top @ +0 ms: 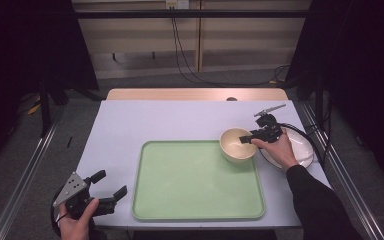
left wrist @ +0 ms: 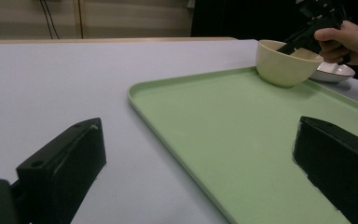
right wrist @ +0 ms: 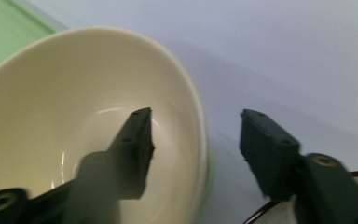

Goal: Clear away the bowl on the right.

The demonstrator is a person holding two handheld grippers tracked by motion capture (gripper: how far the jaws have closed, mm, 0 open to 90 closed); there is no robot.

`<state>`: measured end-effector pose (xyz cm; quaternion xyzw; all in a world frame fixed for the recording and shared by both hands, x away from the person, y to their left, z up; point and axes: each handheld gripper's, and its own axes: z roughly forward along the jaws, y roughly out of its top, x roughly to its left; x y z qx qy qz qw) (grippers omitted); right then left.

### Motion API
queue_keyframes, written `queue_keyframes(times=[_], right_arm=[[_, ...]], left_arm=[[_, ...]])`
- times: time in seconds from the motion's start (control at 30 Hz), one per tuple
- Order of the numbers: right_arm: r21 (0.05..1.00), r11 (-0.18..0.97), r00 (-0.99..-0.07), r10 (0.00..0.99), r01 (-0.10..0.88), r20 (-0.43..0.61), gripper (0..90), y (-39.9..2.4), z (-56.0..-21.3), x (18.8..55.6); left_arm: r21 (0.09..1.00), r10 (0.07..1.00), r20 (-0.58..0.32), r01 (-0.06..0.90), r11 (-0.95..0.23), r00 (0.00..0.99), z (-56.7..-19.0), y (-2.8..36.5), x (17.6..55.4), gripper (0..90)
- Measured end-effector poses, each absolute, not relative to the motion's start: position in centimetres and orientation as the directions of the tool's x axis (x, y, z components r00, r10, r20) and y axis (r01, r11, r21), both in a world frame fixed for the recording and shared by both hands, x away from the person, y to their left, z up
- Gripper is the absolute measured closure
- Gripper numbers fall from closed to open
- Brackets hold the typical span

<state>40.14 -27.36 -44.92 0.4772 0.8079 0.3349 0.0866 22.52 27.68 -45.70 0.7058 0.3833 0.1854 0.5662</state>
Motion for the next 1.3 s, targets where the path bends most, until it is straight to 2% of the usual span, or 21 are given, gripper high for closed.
queue_keyframes(times=[0.03, 0.07, 0.1, 0.13, 0.17, 0.2, 0.23, 0.27, 0.43, 0.53, 0.73, 0.83, 0.93, 1.2, 1.3], right_arm=[[0.65, 0.31, -0.54, 0.821, 0.694, 0.184, 34.2, -27.5, -44.7, 40.1], [0.65, 0.31, -0.54, 0.821, 0.694, 0.184, 34.2, -27.5, -44.7, 40.1], [0.658, 0.297, -0.532, 0.825, 0.692, 0.187, 22.9, -27.6, -44.6, 40.1], [0.658, 0.297, -0.532, 0.825, 0.692, 0.187, 22.9, -27.6, -44.6, 40.1], [0.655, 0.286, -0.518, 0.834, 0.699, 0.189, 15.0, -27.6, -44.6, 40.2], [0.655, 0.286, -0.518, 0.834, 0.699, 0.189, 15.0, -27.6, -44.6, 40.2], [0.666, 0.278, -0.511, 0.841, 0.692, 0.179, 7.1, -27.6, -44.6, 40.2], [0.669, 0.282, -0.516, 0.838, 0.688, 0.177, 3.0, -27.6, -44.5, 40.1], [0.691, 0.267, -0.519, 0.836, 0.672, 0.182, 4.0, -27.9, -44.2, 40.0], [0.701, 0.239, -0.522, 0.825, 0.671, 0.218, 3.6, -28.1, -43.8, 39.8], [0.754, 0.199, -0.499, 0.845, 0.625, 0.191, 2.6, -28.5, -43.1, 39.3], [0.771, 0.19, -0.457, 0.878, 0.608, 0.143, 2.7, -28.7, -42.9, 38.6], [0.786, 0.177, -0.464, 0.872, 0.592, 0.153, 2.4, -28.8, -42.6, 38.0], [0.817, 0.202, -0.453, 0.888, 0.54, 0.081, 2.4, -29.8, -41.9, 36.1], [0.829, 0.185, -0.454, 0.886, 0.527, 0.091, 2.3, -30.1, -41.6, 35.6]], left_arm=[[0.941, 0.753, -0.167, 0.33, -0.07, 0.637, -45.7, 27.7, 22.5, 2.5], [0.941, 0.752, -0.167, 0.33, -0.071, 0.637, -45.7, 27.7, 22.5, 2.5], [0.941, 0.751, -0.172, 0.331, -0.066, 0.638, -45.7, 27.7, 22.5, 2.5], [0.941, 0.751, -0.172, 0.331, -0.066, 0.638, -45.7, 27.7, 22.5, 2.5], [0.942, 0.752, -0.17, 0.33, -0.067, 0.637, -45.7, 27.7, 22.5, 2.5], [0.942, 0.752, -0.17, 0.33, -0.067, 0.637, -45.7, 27.7, 22.5, 2.5], [0.942, 0.751, -0.168, 0.329, -0.069, 0.639, -45.7, 27.7, 22.5, 2.5], [0.942, 0.751, -0.168, 0.329, -0.069, 0.639, -45.7, 27.7, 22.5, 2.5], [0.942, 0.752, -0.168, 0.33, -0.069, 0.637, -45.7, 27.7, 22.5, 2.5], [0.941, 0.754, -0.161, 0.328, -0.076, 0.637, -45.7, 27.7, 22.5, 2.5], [0.941, 0.753, -0.169, 0.331, -0.069, 0.636, -45.7, 27.7, 22.6, 2.5], [0.941, 0.752, -0.174, 0.333, -0.065, 0.636, -45.7, 27.7, 22.6, 2.5], [0.941, 0.752, -0.176, 0.334, -0.062, 0.635, -45.7, 27.7, 22.5, 2.5], [0.941, 0.753, -0.174, 0.333, -0.064, 0.635, -45.7, 27.7, 22.5, 2.5], [0.941, 0.753, -0.174, 0.332, -0.062, 0.634, -45.7, 27.7, 22.5, 2.5]])
